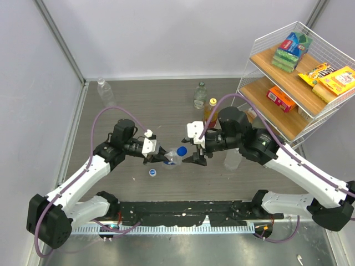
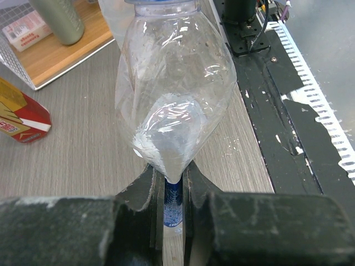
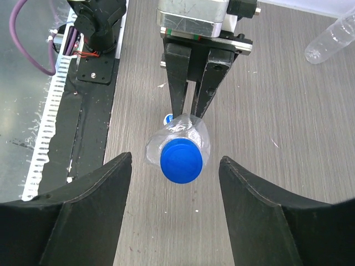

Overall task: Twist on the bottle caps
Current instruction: Screw the bottle cap onto the plastic bottle.

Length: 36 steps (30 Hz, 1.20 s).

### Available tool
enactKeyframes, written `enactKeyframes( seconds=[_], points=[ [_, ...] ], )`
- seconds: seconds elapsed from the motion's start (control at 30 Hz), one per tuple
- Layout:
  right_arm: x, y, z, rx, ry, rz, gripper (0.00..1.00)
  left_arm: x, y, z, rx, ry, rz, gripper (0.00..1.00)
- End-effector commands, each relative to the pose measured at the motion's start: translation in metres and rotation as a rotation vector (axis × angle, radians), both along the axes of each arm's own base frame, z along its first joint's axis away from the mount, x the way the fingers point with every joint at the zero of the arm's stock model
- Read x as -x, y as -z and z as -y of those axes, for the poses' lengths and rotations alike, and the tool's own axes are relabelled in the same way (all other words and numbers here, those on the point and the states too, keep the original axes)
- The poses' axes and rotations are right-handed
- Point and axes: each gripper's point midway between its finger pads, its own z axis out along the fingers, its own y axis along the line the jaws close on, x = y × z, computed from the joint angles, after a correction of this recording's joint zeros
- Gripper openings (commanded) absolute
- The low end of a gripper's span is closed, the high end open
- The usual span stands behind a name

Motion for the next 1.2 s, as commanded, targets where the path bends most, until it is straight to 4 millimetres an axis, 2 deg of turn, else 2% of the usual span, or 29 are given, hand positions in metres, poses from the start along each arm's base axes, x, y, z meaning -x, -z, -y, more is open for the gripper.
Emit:
enactKeyframes(
  seconds=[0.0, 0.1, 0.43, 0.47, 0.53, 0.67, 0.8, 1.0, 1.07, 1.17],
  points=[
    [-0.001, -0.022, -0.006, -0.049, -0.006, 0.029, 0.68, 0.000, -0.019, 0.003, 0.035, 0.024, 0.031, 0.00],
    [-0.002, -0.020, -0.008, -0.041, -0.003, 0.021, 0.62, -0.001, -0.019, 0.003, 0.034, 0.021, 0.032, 0.00],
    [-0.009, -0.009, -0.008, 0.003, 0.036, 0.000, 0.52, -0.003, -0.022, 0.003, 0.037, 0.003, 0.037, 0.00],
    [-0.010, -0.006, -0.009, 0.012, 0.038, -0.007, 0.44, -0.003, -0.022, 0.002, 0.036, -0.001, 0.040, 0.00],
    [-0.010, -0.005, -0.010, 0.017, 0.041, -0.014, 0.36, -0.003, -0.023, 0.002, 0.039, -0.004, 0.046, 0.00],
    [-0.009, -0.010, -0.012, -0.006, 0.041, -0.016, 0.24, -0.006, -0.024, 0.002, 0.042, -0.024, 0.047, 0.00],
    [-0.014, -0.001, -0.010, 0.013, 0.091, -0.048, 0.17, -0.019, -0.033, 0.003, 0.072, -0.107, 0.060, 0.00],
    [-0.048, 0.016, -0.010, -0.004, 0.380, -0.189, 0.05, -0.039, -0.068, 0.007, 0.142, -0.309, 0.128, 0.00],
    [-0.070, 0.020, -0.003, -0.010, 0.555, -0.225, 0.01, -0.040, -0.080, 0.007, 0.165, -0.372, 0.206, 0.00],
    [-0.088, 0.029, -0.004, -0.030, 0.723, -0.332, 0.01, -0.048, -0.094, 0.009, 0.215, -0.490, 0.257, 0.00]
  ],
)
